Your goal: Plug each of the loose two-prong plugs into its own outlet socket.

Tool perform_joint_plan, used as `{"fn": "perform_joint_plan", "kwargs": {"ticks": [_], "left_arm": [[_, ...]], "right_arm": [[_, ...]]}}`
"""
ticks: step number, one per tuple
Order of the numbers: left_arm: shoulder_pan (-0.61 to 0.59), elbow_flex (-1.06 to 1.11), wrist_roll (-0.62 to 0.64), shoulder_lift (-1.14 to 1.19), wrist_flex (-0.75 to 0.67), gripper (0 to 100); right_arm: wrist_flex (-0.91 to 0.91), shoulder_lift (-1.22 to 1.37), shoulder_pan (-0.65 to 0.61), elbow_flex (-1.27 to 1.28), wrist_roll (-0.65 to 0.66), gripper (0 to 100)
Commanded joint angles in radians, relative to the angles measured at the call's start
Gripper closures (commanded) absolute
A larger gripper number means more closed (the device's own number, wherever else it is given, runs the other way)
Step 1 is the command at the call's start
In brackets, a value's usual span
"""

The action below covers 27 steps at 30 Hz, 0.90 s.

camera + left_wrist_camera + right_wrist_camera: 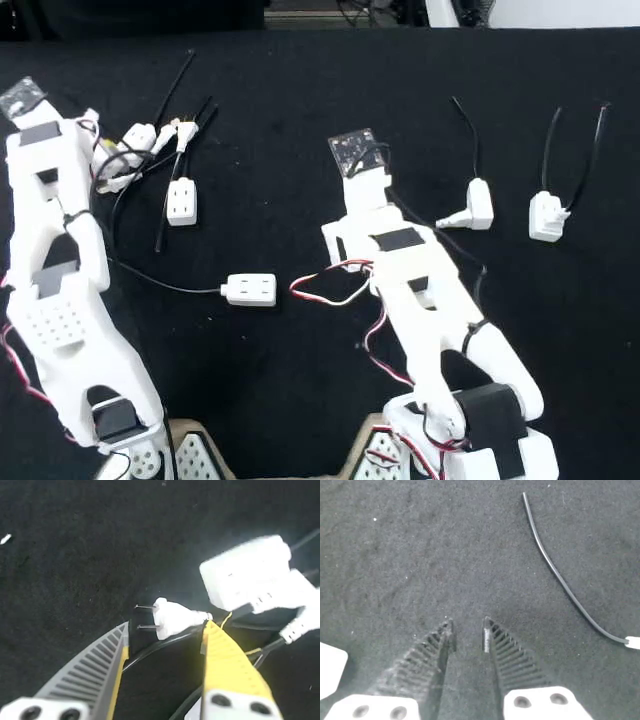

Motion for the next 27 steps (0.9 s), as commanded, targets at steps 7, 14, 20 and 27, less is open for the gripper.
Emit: {"fn": "perform_joint_plan", "kwargs": {"ticks": [7,14,20,27], "left_arm": [[0.013,-0.303,0.112,0.181,0.17,76],[0.013,-0.452,0.173,0.275,0.172,77],[0.012,-0.503,0.173,0.311,0.173,78],[0.001,-0.501,0.17,0.304,0.199,95]], "right_arm": [[-0.014,-0.051,-0.014,-0.005,-0.006,92.1],[-0.014,-0.051,-0.014,-0.005,-0.006,92.1],[-0.014,-0.051,-0.014,-0.005,-0.006,92.1],[-0.014,-0.051,-0.014,-0.005,-0.006,92.1]]}}
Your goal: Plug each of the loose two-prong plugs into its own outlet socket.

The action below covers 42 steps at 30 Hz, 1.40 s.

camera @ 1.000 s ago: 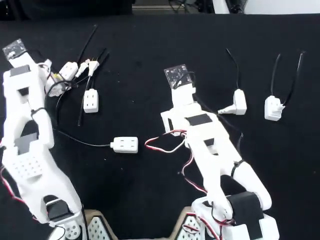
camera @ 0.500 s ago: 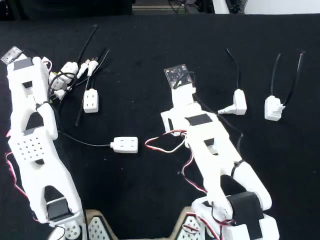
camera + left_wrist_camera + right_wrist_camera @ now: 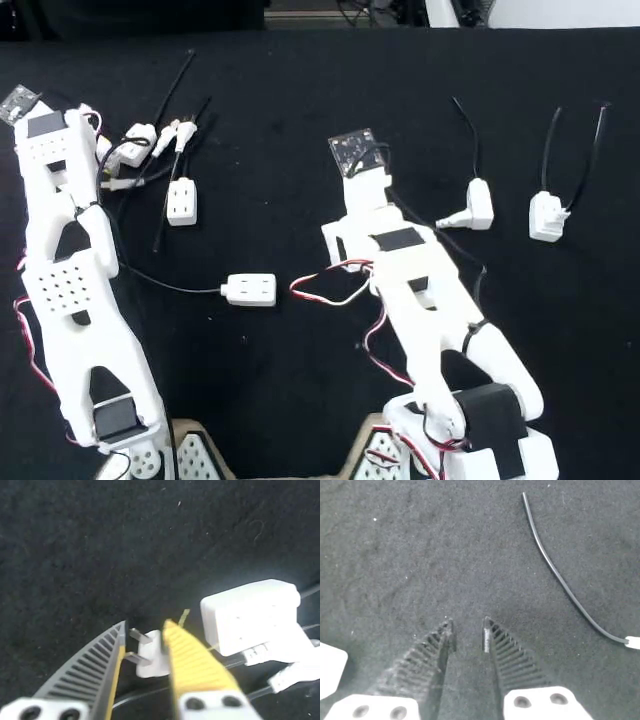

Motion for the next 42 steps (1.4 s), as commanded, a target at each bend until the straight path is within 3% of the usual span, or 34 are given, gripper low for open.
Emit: {"fn": "perform_joint_plan", "kwargs": {"ticks": [1,8,16,23,31,37,42], "left_arm": [[-0.008,-0.061,0.0,-0.031,0.048,95],[-0.102,-0.254,-0.021,-0.029,0.195,97],[-0.323,-0.515,-0.133,-0.02,0.241,97],[-0.509,-0.389,-0.233,0.006,0.269,97],[-0.622,-0.259,-0.557,0.063,0.272,96],[-0.659,-0.259,-0.717,0.043,0.413,74],[-0.687,-0.259,-0.749,0.035,0.454,75]], "right_arm": [[-0.014,-0.051,-0.014,-0.005,-0.006,92.1],[-0.014,-0.051,-0.014,-0.005,-0.006,92.1],[-0.014,-0.051,-0.014,-0.005,-0.006,92.1],[-0.014,-0.051,-0.014,-0.005,-0.006,92.1],[-0.014,-0.051,-0.014,-0.005,-0.006,92.1],[-0.014,-0.05,-0.014,-0.005,-0.006,92.1],[-0.014,-0.05,-0.014,-0.004,-0.006,92.1]]}}
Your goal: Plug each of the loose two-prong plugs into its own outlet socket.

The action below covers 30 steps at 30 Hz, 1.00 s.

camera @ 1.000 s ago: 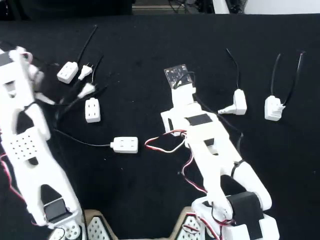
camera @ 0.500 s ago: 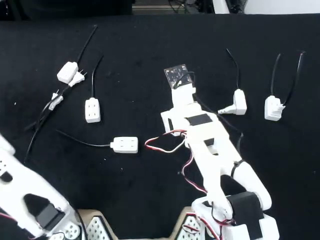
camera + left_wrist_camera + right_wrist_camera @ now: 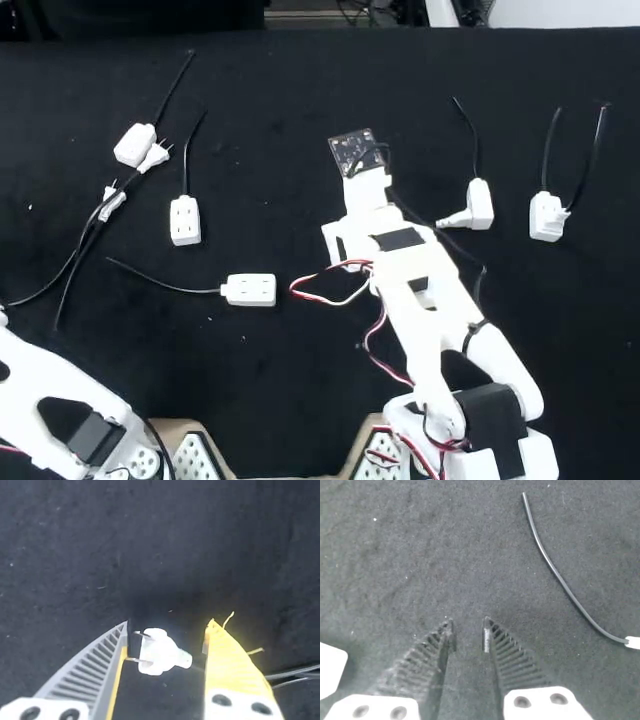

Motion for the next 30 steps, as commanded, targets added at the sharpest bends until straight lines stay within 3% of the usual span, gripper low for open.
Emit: {"fn": "perform_joint_plan", "kwargs": {"ticks": [1,9,14,16,19,25,30], "left_arm": [[-0.027,-0.005,-0.025,-0.049,0.025,75],[-0.058,-0.131,-0.069,-0.097,0.025,75],[-0.065,-0.088,-0.381,-0.166,0.025,75],[-0.065,-0.01,-0.45,-0.189,0.025,75],[-0.064,0.116,-0.422,-0.247,0.025,75],[-0.058,0.403,-0.244,-0.4,0.018,75],[-0.079,0.565,-0.051,-0.423,-0.137,75]], "right_arm": [[-0.014,-0.05,-0.014,-0.004,-0.006,92.1],[-0.014,-0.05,-0.014,-0.002,-0.006,92.1],[-0.015,-0.05,-0.014,0.002,-0.005,92.1],[-0.015,-0.05,-0.014,0.001,-0.005,92.1],[-0.017,-0.05,-0.014,0.001,-0.005,92.1],[-0.018,-0.05,-0.014,0.004,-0.005,92.1],[-0.017,-0.05,-0.014,0.004,-0.005,92.1]]}}
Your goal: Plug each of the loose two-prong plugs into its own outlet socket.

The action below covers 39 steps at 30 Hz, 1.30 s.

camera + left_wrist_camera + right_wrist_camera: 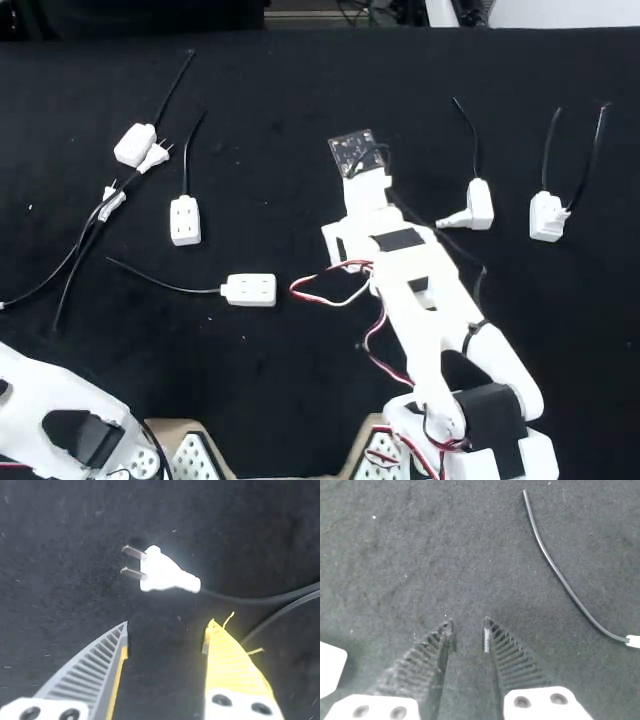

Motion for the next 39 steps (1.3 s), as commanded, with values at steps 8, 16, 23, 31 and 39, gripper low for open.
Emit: {"fn": "perform_joint_plan", "kwargs": {"ticks": [8,16,23,31,39], "left_arm": [[-0.024,0.288,0.347,-0.075,-0.298,75],[-0.001,0.283,0.387,-0.078,-0.245,75],[0.001,0.154,0.39,-0.121,-0.161,75],[-0.002,0.297,0.393,-0.157,-0.315,75],[0.018,0.573,0.5,-0.293,-0.598,75]], "right_arm": [[-0.015,-0.05,-0.014,-0.001,-0.005,92.1],[-0.015,-0.05,-0.014,-0.001,-0.003,92.1],[-0.015,-0.05,-0.014,-0.001,-0.003,92.1],[-0.015,-0.05,-0.014,-0.001,-0.003,92.1],[-0.015,-0.05,-0.014,-0.001,-0.002,92.1]]}}
